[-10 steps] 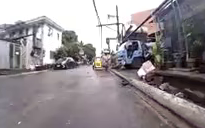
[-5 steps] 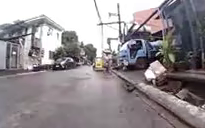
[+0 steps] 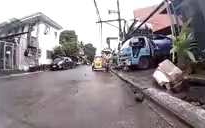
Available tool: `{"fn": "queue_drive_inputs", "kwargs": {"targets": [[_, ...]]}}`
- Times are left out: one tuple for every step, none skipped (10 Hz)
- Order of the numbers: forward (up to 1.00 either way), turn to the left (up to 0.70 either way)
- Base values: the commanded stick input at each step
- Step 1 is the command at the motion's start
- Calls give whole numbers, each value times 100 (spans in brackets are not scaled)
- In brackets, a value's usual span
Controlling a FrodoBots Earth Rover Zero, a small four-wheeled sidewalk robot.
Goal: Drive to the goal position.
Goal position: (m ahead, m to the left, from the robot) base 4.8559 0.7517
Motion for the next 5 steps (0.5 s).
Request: {"fn": "queue_drive_inputs", "kwargs": {"targets": [[100,0],[100,0],[100,0],[100,0],[100,0]]}}
